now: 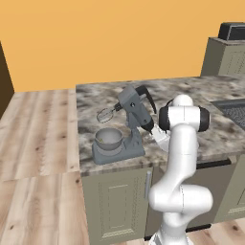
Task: Add butter and sugar cubes to the stand mixer bowl and then turn on the stand mixer to begin making frosting.
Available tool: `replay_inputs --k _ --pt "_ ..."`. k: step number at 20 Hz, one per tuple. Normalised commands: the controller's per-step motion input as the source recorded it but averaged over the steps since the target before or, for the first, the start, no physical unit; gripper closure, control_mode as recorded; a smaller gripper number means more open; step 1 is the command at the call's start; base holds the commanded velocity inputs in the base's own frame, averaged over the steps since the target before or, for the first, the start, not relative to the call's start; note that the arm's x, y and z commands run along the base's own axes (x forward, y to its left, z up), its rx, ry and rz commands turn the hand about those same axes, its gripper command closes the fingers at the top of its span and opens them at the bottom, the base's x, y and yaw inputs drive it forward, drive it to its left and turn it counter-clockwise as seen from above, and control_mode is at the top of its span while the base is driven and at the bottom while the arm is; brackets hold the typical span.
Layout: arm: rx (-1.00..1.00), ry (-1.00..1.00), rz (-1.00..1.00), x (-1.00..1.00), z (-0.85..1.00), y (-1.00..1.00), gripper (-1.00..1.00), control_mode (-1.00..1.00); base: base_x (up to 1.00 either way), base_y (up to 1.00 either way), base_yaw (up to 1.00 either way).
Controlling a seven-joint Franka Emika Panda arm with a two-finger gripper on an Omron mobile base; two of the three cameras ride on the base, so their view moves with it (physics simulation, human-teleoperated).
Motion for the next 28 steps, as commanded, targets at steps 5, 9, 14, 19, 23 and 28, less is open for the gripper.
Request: replay_inputs --k 5,9,14,19,23,28 --pt "0.0 0.0 -0.02 0.18 -0.12 0.0 -1.0 -1.0 0.0 0.0 0.0" --pt "0.0 0.0 -0.01 0.23 -0.1 0.0 -1.0 -1.0 0.0 0.0 0.0" --pt "-0.01 0.0 -0.02 0.21 -0.14 0.0 -1.0 -1.0 0.0 0.0 0.0" --pt "-0.05 0.0 -0.03 0.0 -0.3 0.0 1.0 -1.0 0.0 0.0 0.0" --pt "-0.05 0.0 -0.05 0.0 -0.3 0.0 1.0 -1.0 0.0 0.0 0.0" --pt "-0.02 0.0 -0.07 0.0 -0.14 0.0 1.0 -1.0 0.0 0.0 0.0"
